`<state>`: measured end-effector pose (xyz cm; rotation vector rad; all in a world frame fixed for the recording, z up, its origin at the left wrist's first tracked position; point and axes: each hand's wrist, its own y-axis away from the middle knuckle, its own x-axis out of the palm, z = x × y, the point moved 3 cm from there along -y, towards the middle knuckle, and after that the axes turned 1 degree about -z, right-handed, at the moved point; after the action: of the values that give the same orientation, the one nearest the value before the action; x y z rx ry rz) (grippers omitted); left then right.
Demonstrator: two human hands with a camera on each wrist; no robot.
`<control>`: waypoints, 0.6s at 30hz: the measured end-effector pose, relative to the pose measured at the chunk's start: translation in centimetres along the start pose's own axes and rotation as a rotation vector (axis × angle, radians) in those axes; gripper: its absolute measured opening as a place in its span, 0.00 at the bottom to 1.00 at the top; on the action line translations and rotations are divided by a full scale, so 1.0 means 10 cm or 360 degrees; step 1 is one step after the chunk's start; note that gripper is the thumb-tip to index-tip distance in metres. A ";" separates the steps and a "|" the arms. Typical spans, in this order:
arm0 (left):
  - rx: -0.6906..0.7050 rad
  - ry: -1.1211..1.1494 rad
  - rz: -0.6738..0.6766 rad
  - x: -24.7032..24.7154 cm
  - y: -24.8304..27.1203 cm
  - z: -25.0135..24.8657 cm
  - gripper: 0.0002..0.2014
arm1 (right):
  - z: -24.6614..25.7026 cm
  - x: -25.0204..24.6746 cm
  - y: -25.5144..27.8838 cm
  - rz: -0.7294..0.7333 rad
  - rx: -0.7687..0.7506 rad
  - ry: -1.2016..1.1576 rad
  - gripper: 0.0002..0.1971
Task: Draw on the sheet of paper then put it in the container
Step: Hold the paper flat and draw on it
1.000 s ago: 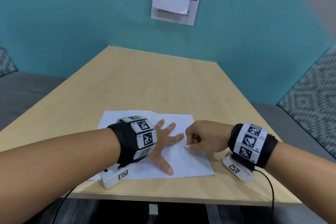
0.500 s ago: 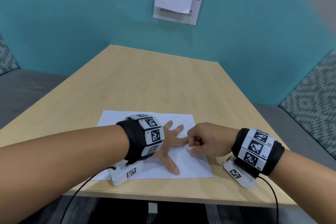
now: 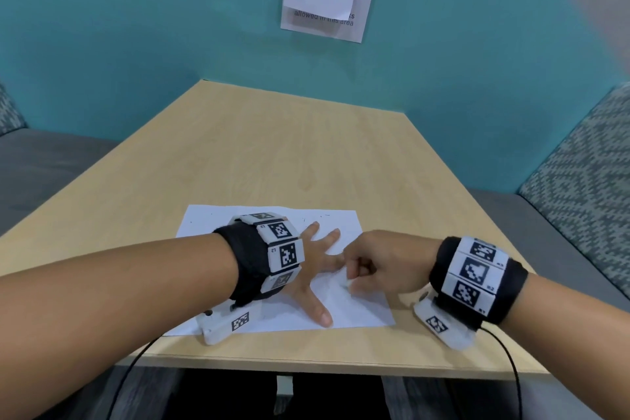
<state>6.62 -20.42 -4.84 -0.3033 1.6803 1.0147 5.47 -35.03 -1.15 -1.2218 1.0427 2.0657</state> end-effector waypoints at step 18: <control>0.0006 -0.0023 -0.0026 0.03 -0.05 0.03 0.55 | -0.07 -0.04 -0.04 -0.0015 0.0026 0.0031 0.06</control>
<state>7.00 -20.39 -5.32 -0.3062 1.6640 0.9995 6.32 -35.40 -1.17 -1.2391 1.0586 2.0382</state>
